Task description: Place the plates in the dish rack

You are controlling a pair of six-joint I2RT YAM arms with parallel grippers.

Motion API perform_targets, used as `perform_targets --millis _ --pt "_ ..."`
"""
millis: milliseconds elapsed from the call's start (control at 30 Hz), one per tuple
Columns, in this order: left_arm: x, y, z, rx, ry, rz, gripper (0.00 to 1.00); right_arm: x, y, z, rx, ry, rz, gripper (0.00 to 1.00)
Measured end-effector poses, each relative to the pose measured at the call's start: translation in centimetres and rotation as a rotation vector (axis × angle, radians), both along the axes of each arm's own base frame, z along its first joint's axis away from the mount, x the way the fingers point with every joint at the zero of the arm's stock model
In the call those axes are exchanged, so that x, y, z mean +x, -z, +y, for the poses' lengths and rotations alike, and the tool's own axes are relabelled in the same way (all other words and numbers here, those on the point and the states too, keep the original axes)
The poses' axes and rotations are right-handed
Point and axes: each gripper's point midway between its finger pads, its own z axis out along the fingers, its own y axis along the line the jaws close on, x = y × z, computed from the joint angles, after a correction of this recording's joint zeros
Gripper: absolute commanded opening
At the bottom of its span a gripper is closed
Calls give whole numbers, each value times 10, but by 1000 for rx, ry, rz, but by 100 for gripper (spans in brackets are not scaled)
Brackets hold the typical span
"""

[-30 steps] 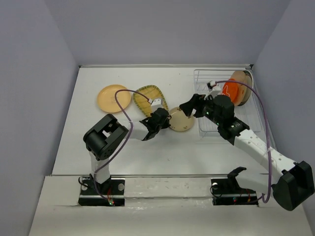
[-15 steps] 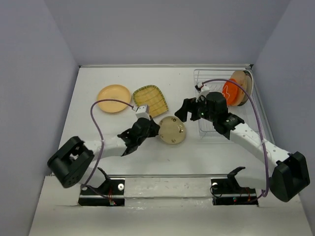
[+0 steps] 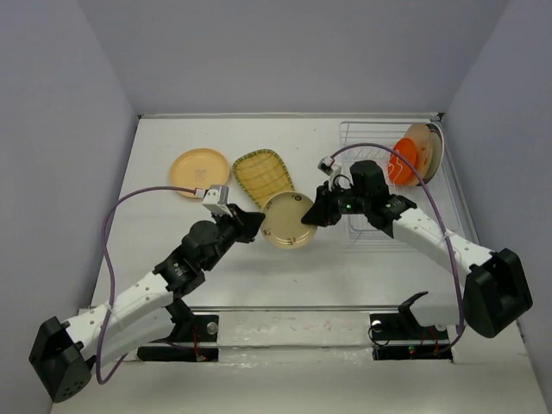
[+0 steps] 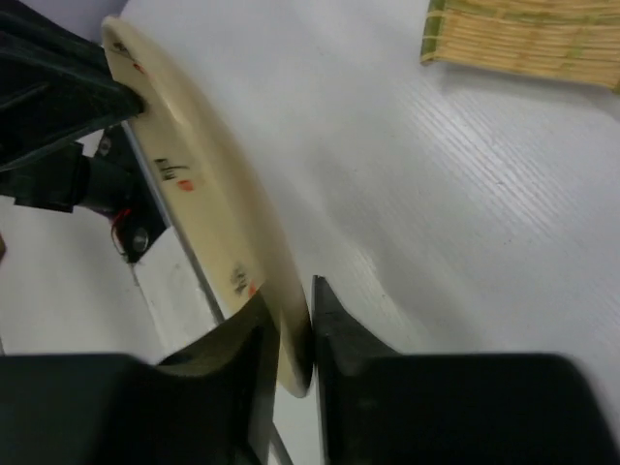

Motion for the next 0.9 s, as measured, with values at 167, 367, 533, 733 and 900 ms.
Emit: perform_targets --millis 167,367,533,733,900 --pt "-3 7 11 57 -12 12 97 -11 -14 11 79 -60 31 7" --pt "-15 -37 19 35 10 -46 99 40 -28 -18 44 182 -10 7" --pt "-30 -80 32 44 35 -135 99 135 -73 -117 -87 709 -207 7" --pt "-37 -85 50 124 17 -185 99 183 -106 -243 -381 1212 -411 7" --pt "-40 -80 51 160 38 -189 99 207 -86 -292 -681 1302 -446 7"
